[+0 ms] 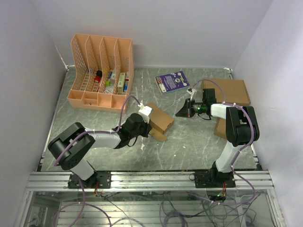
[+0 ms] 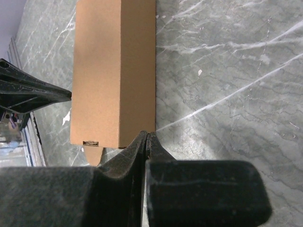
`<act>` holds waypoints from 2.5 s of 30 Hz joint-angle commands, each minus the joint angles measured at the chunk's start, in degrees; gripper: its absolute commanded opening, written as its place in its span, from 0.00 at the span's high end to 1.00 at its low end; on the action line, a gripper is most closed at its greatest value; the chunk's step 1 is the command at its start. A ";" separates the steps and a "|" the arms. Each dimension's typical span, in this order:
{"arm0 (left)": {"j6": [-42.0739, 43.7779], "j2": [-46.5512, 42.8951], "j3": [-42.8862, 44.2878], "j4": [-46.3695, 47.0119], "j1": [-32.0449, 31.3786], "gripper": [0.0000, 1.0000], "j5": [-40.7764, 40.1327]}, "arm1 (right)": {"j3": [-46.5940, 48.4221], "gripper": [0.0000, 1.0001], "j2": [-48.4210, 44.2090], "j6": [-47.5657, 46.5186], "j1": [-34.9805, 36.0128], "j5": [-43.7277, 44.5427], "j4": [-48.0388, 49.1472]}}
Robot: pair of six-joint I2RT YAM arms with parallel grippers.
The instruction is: Fold the paper box
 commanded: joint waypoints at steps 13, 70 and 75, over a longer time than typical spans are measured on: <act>-0.54 6.57 7.57 -3.58 4.51 0.93 4.88 | 3.32 1.00 2.42 -7.08 3.35 2.66 -7.07; 1.09 -14.87 -5.90 7.45 8.32 0.53 14.50 | 1.57 0.84 -7.68 -6.51 0.20 1.73 -3.48; -0.01 -16.50 -8.03 11.21 8.57 0.30 13.61 | -0.75 0.72 -9.31 -3.09 -1.05 -1.72 1.12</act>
